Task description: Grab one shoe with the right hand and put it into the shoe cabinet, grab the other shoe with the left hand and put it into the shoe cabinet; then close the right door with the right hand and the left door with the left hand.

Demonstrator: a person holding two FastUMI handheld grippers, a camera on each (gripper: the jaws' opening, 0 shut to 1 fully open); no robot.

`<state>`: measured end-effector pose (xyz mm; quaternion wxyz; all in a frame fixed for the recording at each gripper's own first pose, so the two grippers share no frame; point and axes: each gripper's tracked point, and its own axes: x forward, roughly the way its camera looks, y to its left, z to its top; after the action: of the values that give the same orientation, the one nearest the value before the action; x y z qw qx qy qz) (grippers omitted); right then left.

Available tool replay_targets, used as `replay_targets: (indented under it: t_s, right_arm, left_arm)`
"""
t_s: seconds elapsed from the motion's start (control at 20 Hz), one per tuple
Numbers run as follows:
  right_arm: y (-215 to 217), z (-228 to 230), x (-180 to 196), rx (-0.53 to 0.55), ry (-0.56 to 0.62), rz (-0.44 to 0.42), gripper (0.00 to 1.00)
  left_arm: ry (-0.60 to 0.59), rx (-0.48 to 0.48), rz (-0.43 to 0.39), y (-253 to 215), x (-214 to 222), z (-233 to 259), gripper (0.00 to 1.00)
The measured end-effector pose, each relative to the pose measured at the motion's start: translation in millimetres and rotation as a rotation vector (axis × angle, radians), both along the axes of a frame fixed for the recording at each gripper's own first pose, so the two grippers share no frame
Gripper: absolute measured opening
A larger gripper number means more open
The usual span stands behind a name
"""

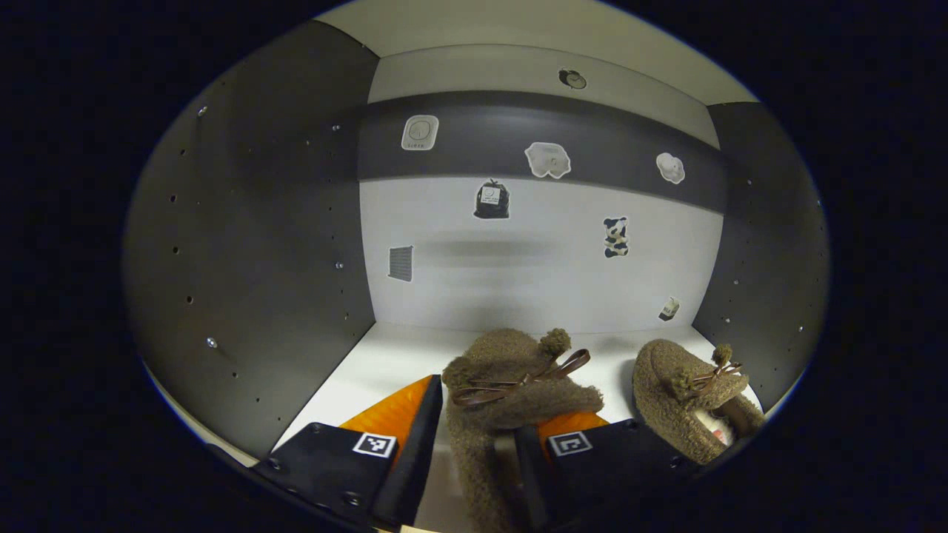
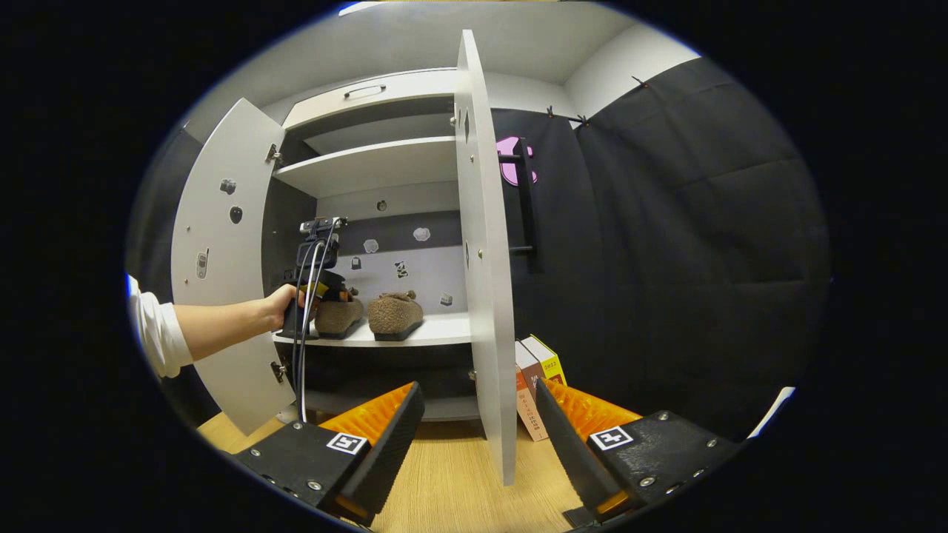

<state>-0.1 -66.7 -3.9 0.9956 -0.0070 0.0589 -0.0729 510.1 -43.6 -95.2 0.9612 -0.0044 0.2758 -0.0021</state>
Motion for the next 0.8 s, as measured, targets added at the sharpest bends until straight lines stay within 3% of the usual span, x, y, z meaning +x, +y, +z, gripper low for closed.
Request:
replay_targets:
  t_s: [0.05, 0.2, 0.25, 0.5, 0.55, 0.65, 0.8]
  right_arm:
    - [2, 0, 3, -0.002, 0.001, 0.004, 0.93]
    - [5, -1, 7, -0.001, 0.001, 0.024, 0.93]
    - [7, -1, 9, 0.0, 0.001, 0.03, 0.93]
    - [16, -5, 14, 0.017, 0.009, 0.067, 0.94]
    - [17, -4, 14, 0.013, 0.005, 0.069, 0.89]
    - [19, -2, 13, 0.007, -0.004, 0.073, 0.93]
    - [16, 1, 11, 0.016, -0.013, 0.07, 0.93]
  left_arm:
    - [0.009, -0.011, -0.002, 2, -2, -3, 0.65]
    - [0.014, -0.067, -0.018, 5, -10, -1, 0.93]
    - [0.007, -0.082, -0.028, 5, -13, 1, 0.95]
    - [0.012, -0.136, -0.105, -1, -34, 20, 0.97]
    - [0.004, -0.154, -0.112, -3, -41, 28, 0.97]
    - [-0.068, -0.202, -0.131, -7, -57, 59, 0.98]
    - [-0.205, -0.197, -0.165, -7, -92, 112, 0.97]
